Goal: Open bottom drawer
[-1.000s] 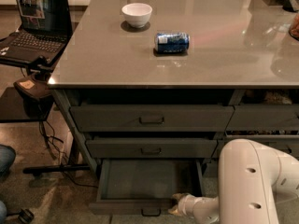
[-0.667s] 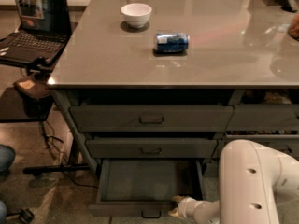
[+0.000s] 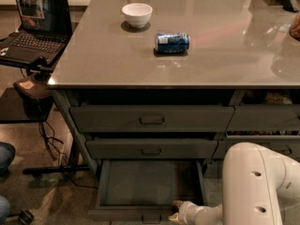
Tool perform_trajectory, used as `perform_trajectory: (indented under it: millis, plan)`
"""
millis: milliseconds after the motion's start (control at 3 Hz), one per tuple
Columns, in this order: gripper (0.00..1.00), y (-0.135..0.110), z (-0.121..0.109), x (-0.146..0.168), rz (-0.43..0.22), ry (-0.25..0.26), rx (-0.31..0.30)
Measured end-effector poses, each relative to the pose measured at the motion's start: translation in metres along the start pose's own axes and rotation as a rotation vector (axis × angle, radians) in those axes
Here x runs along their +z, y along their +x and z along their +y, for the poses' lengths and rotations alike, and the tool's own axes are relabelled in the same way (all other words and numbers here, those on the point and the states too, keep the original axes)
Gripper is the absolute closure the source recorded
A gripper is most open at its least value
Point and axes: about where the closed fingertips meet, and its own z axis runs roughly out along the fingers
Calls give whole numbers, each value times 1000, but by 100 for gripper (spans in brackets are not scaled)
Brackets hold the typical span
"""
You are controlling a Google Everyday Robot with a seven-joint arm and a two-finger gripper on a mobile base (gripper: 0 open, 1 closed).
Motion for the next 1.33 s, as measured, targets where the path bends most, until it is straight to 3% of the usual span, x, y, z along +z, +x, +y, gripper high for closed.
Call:
perform_trajectory:
  millis: [333,667,1000,1333]
  plan:
    - [100,-2,-1,-2,0,0,0]
    - [100,4,18,-6,-10,-12,0]
    - [100,1,18,-9,-10,-12,0]
    - [100,9,35,-15,-20,10,13]
